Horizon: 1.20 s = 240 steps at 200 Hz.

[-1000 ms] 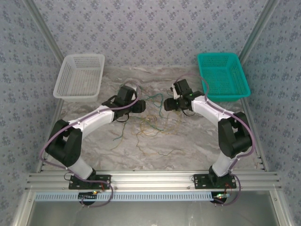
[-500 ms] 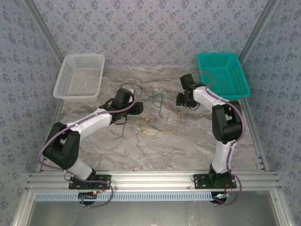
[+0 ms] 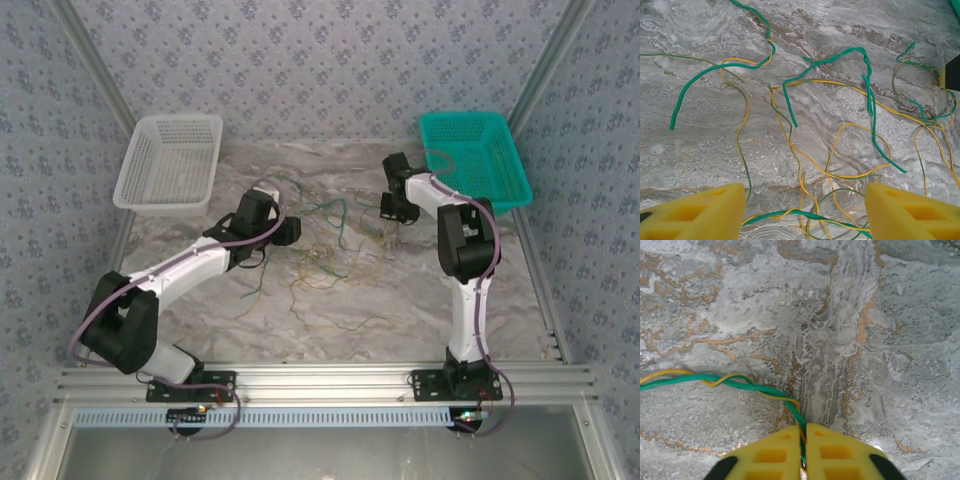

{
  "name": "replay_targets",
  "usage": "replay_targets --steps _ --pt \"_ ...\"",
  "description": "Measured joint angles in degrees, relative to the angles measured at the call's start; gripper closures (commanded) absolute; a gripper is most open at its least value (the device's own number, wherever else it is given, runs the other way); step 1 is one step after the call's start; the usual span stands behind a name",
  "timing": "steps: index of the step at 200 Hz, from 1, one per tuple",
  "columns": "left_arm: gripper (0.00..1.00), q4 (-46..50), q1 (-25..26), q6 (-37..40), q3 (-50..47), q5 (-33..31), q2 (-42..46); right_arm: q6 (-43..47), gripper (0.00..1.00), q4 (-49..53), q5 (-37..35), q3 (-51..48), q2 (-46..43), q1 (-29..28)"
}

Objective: Untangle the cables

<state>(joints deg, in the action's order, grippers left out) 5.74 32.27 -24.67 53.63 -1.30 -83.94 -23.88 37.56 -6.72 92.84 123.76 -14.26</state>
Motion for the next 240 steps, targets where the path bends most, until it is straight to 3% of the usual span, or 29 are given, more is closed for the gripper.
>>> replay_targets --steps 72,136,199,240 --pt "0.35 -1.6 0.0 0.0 -1.6 -1.7 0.3 -0.1 1.00 -0.9 -0.2 -0.2 -0.9 -0.5" --pt "0.31 -4.7 -0.3 0.1 -4.8 -2.4 3.8 1.5 1.00 -3.9 -0.3 -4.3 -16.8 -2.6" --pt "0.26 -14.7 -5.2 0.8 -8.5 4.8 12.9 7.8 1.00 -7.0 -1.2 -8.0 -30.4 -7.8" --pt "0.26 -20.8 -7.9 1.1 -9.0 11.6 15.7 11.4 1.00 -10.5 3.1 -11.1 -39.3 -9.7"
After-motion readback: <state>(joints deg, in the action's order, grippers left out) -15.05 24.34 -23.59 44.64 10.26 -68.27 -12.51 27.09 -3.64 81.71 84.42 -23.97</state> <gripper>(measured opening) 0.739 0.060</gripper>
